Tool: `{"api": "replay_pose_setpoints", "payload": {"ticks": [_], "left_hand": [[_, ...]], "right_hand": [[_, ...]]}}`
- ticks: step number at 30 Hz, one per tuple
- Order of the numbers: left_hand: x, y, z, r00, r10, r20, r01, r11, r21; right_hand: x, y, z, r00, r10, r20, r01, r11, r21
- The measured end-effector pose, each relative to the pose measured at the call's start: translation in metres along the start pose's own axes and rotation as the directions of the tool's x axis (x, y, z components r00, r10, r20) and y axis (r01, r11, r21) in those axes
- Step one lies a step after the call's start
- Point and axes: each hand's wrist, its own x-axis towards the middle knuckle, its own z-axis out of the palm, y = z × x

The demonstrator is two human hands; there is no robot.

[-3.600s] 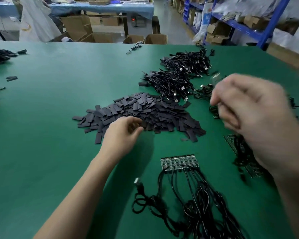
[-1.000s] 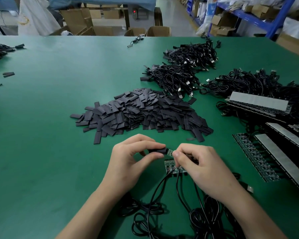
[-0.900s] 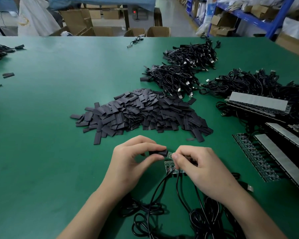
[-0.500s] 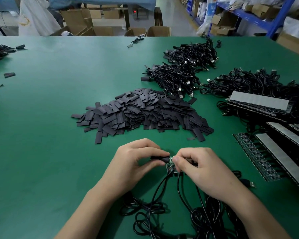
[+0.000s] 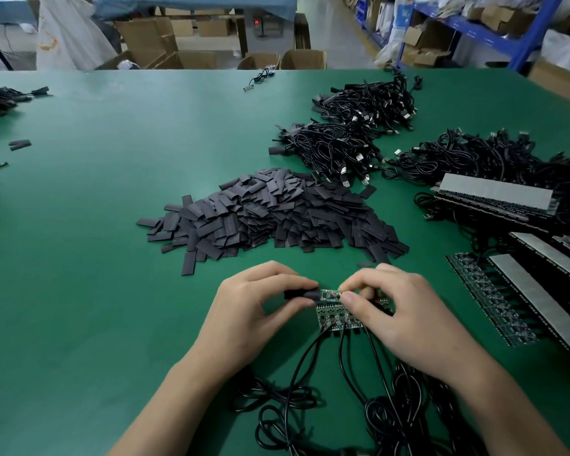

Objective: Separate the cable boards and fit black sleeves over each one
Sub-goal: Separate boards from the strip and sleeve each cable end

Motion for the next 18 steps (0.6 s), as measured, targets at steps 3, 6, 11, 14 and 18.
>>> {"api": "replay_pose_setpoints", "payload": {"ticks": [3, 6, 11, 14, 18], "left_hand": [[0.0, -0.001, 0.0, 1.0, -0.003, -0.016, 0.003, 1.0, 0.01], [-0.001, 0.001, 0.003, 1.0, 0.024, 0.011, -0.024, 1.0, 0.004], [-0.001, 0.004, 0.006, 0.998, 0.066, 0.003, -0.066, 0.998, 0.02], [-0.001, 0.004, 0.005, 0.997, 0.074, -0.022, -0.073, 0.997, 0.034], [-0.001, 0.004, 0.006, 0.995, 0.1, -0.019, -0.099, 0.994, 0.045]], "right_hand": [[0.001, 0.002, 0.0, 1.0, 0.004, 0.015, -0.004, 1.0, 0.0], [0.001, 0.0, 0.006, 0.999, -0.001, 0.04, 0.002, 1.0, -0.011], [0.001, 0.0, 0.012, 1.0, -0.003, 0.03, 0.005, 0.999, -0.044], [0.002, 0.0, 0.013, 1.0, 0.003, 0.004, -0.002, 1.0, -0.031], [0.002, 0.001, 0.013, 1.0, 0.009, -0.005, -0.009, 1.0, -0.027]]}}
